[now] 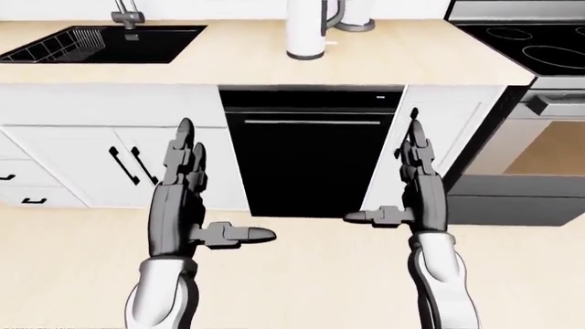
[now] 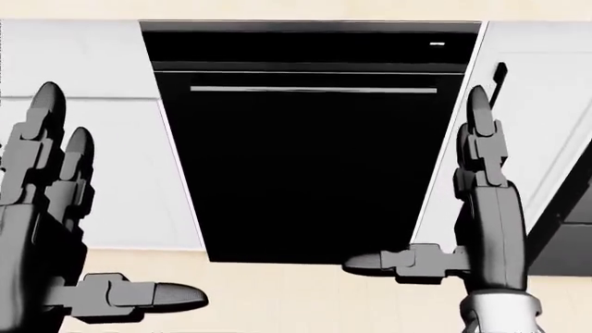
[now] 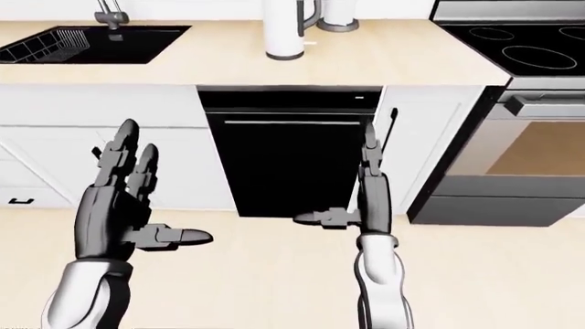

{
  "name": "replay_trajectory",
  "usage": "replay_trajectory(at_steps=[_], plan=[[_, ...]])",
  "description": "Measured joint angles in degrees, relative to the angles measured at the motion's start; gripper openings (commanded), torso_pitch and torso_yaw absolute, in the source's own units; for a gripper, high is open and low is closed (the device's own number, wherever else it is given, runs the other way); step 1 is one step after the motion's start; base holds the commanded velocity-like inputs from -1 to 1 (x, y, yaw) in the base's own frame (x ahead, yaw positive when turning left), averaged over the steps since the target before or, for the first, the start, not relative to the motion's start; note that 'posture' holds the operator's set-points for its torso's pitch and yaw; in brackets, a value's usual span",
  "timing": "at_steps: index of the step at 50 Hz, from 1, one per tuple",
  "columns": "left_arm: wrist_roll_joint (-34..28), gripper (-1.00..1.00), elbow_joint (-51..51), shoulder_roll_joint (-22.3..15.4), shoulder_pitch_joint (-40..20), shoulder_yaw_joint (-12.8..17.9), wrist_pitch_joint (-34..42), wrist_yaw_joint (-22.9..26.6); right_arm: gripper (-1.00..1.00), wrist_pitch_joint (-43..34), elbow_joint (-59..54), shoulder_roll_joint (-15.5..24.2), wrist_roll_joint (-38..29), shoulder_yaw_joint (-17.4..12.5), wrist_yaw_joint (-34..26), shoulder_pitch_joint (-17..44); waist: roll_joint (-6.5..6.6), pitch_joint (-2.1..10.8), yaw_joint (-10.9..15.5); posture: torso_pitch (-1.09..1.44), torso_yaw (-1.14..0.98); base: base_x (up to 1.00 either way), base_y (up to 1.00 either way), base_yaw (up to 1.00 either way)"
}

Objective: Press down the lever to turn on the electric kettle.

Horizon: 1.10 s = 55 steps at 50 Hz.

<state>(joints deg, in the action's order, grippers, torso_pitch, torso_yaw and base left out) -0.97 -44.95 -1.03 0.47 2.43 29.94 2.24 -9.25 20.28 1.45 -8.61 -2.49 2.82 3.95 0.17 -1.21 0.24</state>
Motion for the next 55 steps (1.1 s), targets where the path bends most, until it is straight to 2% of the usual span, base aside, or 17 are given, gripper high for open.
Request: replay_trajectory(at_steps=[11, 30, 45, 55], plan=[[-0.06, 1.00, 0.48, -0.04, 0.18, 0.28, -0.12, -0.07, 1.00, 0.26, 0.90, -0.06, 0.00, 0.25, -0.06, 0.07, -0.73, 0.54, 0.02, 0.00, 0.00, 0.02, 0.00, 0.00], [-0.02, 1.00, 0.44, -0.04, 0.17, 0.23, -0.35, -0.06, 1.00, 0.31, 0.80, -0.07, -0.04, 0.39, -0.12, 0.10, -0.60, 0.56, 0.08, 0.00, 0.00, 0.03, 0.00, 0.00], [-0.03, 1.00, 0.06, 0.13, 0.48, -0.29, -0.66, -0.01, 1.00, 0.81, 0.74, 0.04, -0.09, 0.02, -0.16, -0.18, 0.93, -0.90, -0.19, 0.00, 0.00, 0.11, 0.00, 0.00], [-0.29, 1.00, 0.59, 0.01, 0.63, 0.31, -0.73, -0.31, 1.00, 0.86, 0.46, -0.14, -0.07, 0.83, -0.60, -0.03, -1.09, -0.93, 0.43, 0.00, 0.00, 0.13, 0.00, 0.00]])
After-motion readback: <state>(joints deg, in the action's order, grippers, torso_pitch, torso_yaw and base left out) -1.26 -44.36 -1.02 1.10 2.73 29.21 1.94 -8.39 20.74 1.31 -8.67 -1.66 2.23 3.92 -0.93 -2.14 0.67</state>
